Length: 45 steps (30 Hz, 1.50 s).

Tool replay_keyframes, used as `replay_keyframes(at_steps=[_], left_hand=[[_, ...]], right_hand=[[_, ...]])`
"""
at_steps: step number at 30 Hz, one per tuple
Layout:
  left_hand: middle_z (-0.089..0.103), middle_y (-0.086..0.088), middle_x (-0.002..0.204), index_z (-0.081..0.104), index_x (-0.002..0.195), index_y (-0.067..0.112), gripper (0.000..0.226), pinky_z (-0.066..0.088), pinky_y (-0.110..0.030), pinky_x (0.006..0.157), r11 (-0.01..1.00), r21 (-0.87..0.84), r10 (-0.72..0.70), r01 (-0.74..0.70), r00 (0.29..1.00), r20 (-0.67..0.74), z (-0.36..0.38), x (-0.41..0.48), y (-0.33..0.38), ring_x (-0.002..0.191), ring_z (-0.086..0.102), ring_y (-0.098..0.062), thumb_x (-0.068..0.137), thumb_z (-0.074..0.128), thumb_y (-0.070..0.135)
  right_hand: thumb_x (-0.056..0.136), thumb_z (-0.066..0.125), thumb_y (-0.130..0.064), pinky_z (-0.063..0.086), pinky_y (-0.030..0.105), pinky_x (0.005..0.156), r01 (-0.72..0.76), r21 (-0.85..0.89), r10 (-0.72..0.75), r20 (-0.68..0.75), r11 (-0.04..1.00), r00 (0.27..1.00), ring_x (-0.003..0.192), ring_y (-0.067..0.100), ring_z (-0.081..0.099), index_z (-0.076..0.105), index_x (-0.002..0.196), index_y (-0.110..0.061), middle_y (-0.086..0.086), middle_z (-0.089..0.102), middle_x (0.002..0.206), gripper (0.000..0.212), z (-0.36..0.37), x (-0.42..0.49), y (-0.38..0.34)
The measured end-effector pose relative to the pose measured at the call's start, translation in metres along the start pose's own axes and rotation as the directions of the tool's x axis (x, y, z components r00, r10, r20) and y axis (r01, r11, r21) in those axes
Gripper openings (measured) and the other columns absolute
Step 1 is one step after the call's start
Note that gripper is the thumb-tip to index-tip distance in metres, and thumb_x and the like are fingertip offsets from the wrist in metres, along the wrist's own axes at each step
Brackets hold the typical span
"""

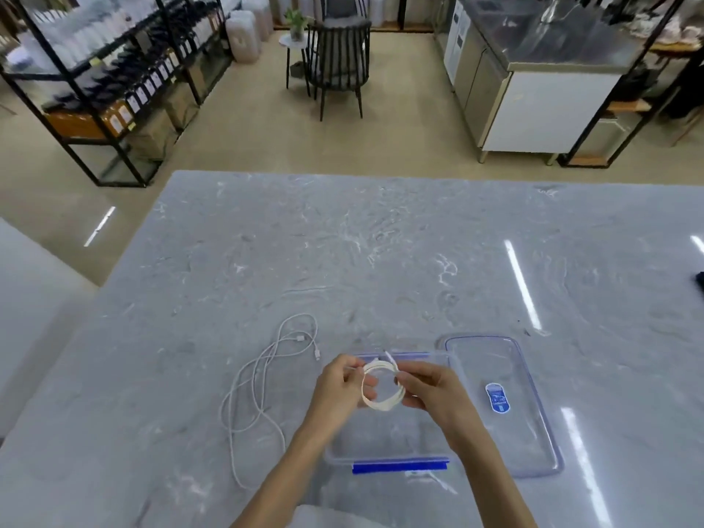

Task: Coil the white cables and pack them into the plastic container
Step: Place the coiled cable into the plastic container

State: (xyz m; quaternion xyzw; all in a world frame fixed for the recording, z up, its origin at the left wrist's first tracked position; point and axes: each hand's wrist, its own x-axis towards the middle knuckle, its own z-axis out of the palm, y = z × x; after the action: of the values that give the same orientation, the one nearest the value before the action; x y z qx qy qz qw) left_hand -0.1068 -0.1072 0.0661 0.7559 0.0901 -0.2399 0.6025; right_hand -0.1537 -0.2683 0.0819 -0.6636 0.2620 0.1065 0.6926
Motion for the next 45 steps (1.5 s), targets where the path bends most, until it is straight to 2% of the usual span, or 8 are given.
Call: replay_keyframes(at_steps=[6,9,13,20,29,35,42,45], left_hand=[[0.071,-0.009,0.107,0.068,0.110,0.014,0.021,0.049,-0.032,0.088,0.915,0.397,0.209,-0.075,0.929,-0.305,0.001,-0.013,-0.028,0.097,0.064,-0.023,0.095,0.054,0.009],[0.060,-0.011,0.129,0.053,0.135,0.015,0.040,0.038,-0.038,0.099,0.791,0.608,0.208,0.071,0.903,-0.376,-0.010,-0.014,-0.039,0.117,0.053,-0.031,0.095,0.053,0.011],[0.060,-0.007,0.133,0.045,0.140,0.018,0.039,0.046,-0.035,0.100,0.885,0.453,-0.020,0.109,0.980,-0.197,-0.017,-0.012,-0.046,0.117,0.057,-0.022,0.102,0.040,0.012],[0.063,-0.008,0.111,0.045,0.131,0.020,0.035,0.052,-0.040,0.087,0.889,0.446,-0.076,0.105,0.994,-0.083,-0.035,0.004,-0.051,0.100,0.063,-0.025,0.098,0.042,0.009],[0.056,-0.024,0.114,0.043,0.116,0.021,0.029,0.058,-0.057,0.070,0.907,0.419,-0.095,0.050,0.991,0.089,-0.052,0.015,-0.052,0.102,0.061,-0.040,0.093,0.042,0.005],[0.057,-0.022,0.112,0.044,0.114,0.022,0.029,0.059,-0.053,0.062,0.918,0.392,-0.107,0.054,0.988,0.114,-0.053,0.020,-0.055,0.100,0.062,-0.041,0.090,0.049,0.006],[0.057,-0.011,0.124,0.043,0.139,0.019,0.043,0.058,-0.051,0.082,0.925,0.378,-0.071,0.029,0.993,0.098,-0.049,0.022,-0.063,0.105,0.060,-0.028,0.097,0.049,0.010],[0.058,-0.007,0.116,0.044,0.140,0.018,0.045,0.056,-0.050,0.087,0.927,0.375,-0.056,0.022,0.995,0.081,-0.047,0.024,-0.066,0.102,0.060,-0.025,0.097,0.050,0.009]], right_hand=[[0.089,0.067,-0.007,0.059,0.022,0.063,-0.055,-0.029,0.056,0.011,0.998,0.998,0.076,0.015,0.074,0.078,0.088,-0.023,-0.001,0.078,0.081,0.019,-0.019,0.020,0.037],[0.088,0.069,-0.007,0.058,0.021,0.058,-0.119,-0.002,0.119,-0.016,0.993,0.993,0.075,0.018,0.072,0.077,0.088,-0.018,-0.001,0.077,0.077,0.014,-0.014,0.031,0.059],[0.089,0.067,-0.006,0.057,0.019,0.056,-0.169,0.000,0.169,-0.017,0.986,0.985,0.068,0.013,0.067,0.077,0.085,-0.018,-0.002,0.074,0.070,0.016,0.006,0.047,0.075],[0.090,0.064,0.000,0.054,0.020,0.053,-0.152,-0.070,0.147,-0.076,0.986,0.986,0.070,0.017,0.065,0.072,0.102,0.001,0.011,0.071,0.084,0.015,0.044,0.070,0.087],[0.091,0.061,-0.012,0.060,0.042,0.077,-0.083,-0.360,0.026,-0.160,0.929,0.987,0.074,0.022,0.070,0.070,0.078,-0.025,-0.003,0.072,0.072,0.021,0.043,0.058,0.099],[0.091,0.060,-0.006,0.060,0.032,0.078,-0.068,-0.354,0.028,-0.115,0.933,0.993,0.084,0.020,0.071,0.073,0.106,-0.012,0.003,0.075,0.090,0.021,0.045,0.059,0.096],[0.097,0.053,-0.016,0.045,0.030,0.067,-0.036,-0.347,0.022,-0.046,0.937,0.999,0.071,0.020,0.055,0.071,0.088,0.002,0.012,0.065,0.074,0.026,0.043,0.052,0.093],[0.099,0.051,-0.017,0.052,0.033,0.086,-0.047,-0.379,0.049,-0.003,0.924,0.999,0.094,0.020,0.064,0.071,0.107,-0.014,0.009,0.072,0.104,0.021,0.045,0.050,0.090]])
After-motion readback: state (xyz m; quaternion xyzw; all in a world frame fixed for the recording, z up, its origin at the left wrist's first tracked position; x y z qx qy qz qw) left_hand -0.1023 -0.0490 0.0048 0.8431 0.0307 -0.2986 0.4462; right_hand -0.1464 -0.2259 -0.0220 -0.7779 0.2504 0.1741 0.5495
